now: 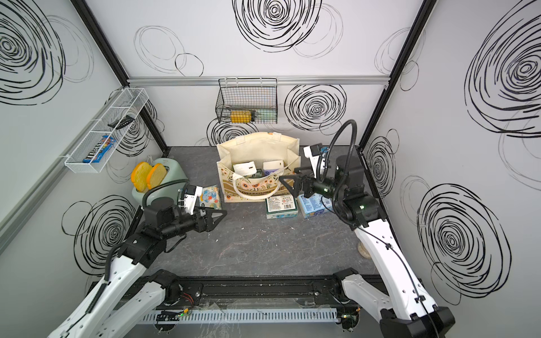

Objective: Put tissues into the canvas bag
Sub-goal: Place the pack of facial tissues in the canvas bag, then move the pack of facial tissues to the center of the board.

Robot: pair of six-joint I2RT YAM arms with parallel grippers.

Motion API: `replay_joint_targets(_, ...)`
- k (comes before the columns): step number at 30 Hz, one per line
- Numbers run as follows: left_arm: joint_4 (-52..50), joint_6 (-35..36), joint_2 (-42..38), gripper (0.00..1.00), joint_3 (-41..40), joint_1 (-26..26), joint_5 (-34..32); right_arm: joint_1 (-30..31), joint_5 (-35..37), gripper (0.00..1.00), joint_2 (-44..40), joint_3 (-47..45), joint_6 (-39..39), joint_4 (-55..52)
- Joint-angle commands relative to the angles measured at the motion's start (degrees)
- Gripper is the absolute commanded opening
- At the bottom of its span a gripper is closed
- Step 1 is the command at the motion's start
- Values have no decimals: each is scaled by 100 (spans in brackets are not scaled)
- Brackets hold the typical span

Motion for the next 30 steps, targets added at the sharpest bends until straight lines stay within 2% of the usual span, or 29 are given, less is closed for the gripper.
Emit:
replay_joint_targets(1,-35,-173,309,99,69,397,-593,189,-763,97,-493,-972,545,677)
replay_joint_targets(4,163,-711,603,100,-122,773,-1381,359,-674,97,-1029,-1797,633,642)
replay_joint_targets(7,40,-989,1096,99,85,989,-2254,381,-806,97,-1637,-2655,1026,947)
replay_joint_targets(13,427,-1256,2266,100,605,1170,-2976,381,-927,97,-2555,-3692,1553,1172)
replay_joint_targets(18,450,-1215,3172,100,1182,1206,-3550,386,-1045,98,-2873,-3896,1467,968)
replay_joint_targets(22,-62,-1089,4019,99,2010,1215,-3997,378,-1031,98,-2890,-3839,1119,637)
replay_joint_targets(26,-644,-1005,4857,99,2836,1216,-4101,359,-1077,97,-2893,-3844,1015,636)
replay_joint_targets(30,-551,-948,5110,100,2909,1156,-3999,301,-1143,97,-2882,-3844,1000,743)
